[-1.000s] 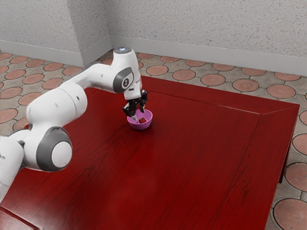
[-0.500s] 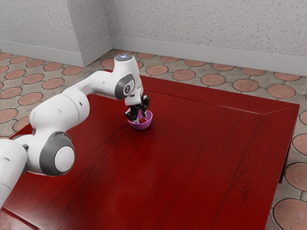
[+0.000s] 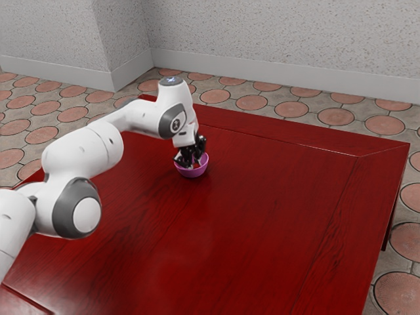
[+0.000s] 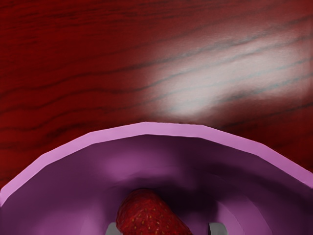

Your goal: Take strawberry from the bowl

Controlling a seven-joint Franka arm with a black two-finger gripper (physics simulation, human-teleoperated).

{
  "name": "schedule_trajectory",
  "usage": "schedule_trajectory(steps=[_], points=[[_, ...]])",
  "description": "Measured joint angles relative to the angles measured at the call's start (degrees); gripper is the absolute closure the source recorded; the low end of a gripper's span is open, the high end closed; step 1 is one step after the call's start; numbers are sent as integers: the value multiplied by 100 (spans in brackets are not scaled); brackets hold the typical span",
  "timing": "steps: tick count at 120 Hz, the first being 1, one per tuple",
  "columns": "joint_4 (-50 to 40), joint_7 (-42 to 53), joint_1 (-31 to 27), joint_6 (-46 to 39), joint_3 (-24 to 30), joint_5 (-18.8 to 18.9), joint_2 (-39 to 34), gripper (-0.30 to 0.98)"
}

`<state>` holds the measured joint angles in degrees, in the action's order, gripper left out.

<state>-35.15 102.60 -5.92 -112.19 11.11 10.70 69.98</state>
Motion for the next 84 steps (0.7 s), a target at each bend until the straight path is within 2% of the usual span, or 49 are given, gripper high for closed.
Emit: schedule_trajectory(steps=[21, 46, 62, 84], points=[[-666, -66, -13, 44, -48, -2, -770, 71], [-1040, -148, 133, 222, -24, -16, -1716, 75], [-1060, -201, 630, 317, 12, -95, -1808, 77], [-1054, -292, 1037, 351, 204, -169, -1546, 78]])
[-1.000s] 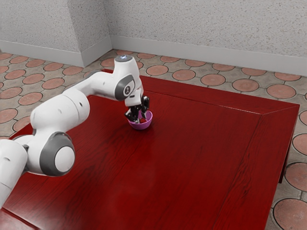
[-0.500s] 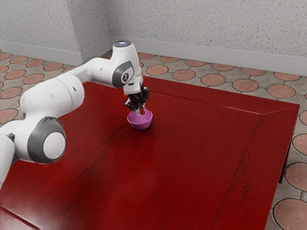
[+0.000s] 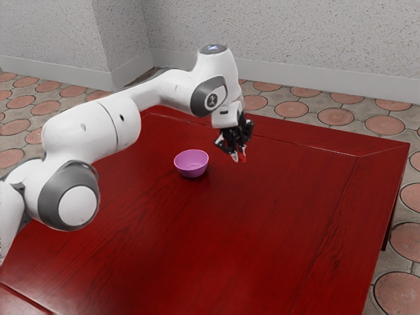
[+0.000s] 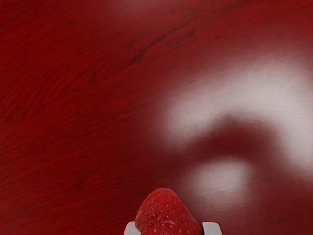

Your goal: Take strawberry from the bowl

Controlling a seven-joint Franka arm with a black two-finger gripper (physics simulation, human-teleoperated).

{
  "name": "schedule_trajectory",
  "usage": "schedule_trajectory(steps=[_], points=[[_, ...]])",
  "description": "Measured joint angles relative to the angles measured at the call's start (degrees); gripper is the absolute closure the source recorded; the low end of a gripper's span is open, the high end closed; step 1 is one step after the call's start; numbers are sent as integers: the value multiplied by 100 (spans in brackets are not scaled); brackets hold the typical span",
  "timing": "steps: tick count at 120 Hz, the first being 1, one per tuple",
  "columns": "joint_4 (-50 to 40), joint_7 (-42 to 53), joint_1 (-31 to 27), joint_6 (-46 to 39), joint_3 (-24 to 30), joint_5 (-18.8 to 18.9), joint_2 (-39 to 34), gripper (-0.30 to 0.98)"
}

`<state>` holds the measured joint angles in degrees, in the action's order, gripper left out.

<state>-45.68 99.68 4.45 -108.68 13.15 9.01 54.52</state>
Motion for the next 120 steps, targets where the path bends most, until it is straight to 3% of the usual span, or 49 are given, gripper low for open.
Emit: schedule_trajectory(steps=[20, 45, 64, 76, 97, 107, 120], points=[[-8, -82, 101, -94, 12, -70, 387, 77], [-53, -198, 125, -104, -5, -57, 424, 35], [-334, -294, 122, -87, -41, -48, 264, 17], [-1547, -493, -3, -67, -94, -41, -772, 11], [-4268, -1331, -77, 144, -801, -427, -3715, 5], [-4895, -1915, -88, 428, -1057, -521, -4688, 3], [-5100, -2736, -64, 849, -1242, -552, -5380, 2]])
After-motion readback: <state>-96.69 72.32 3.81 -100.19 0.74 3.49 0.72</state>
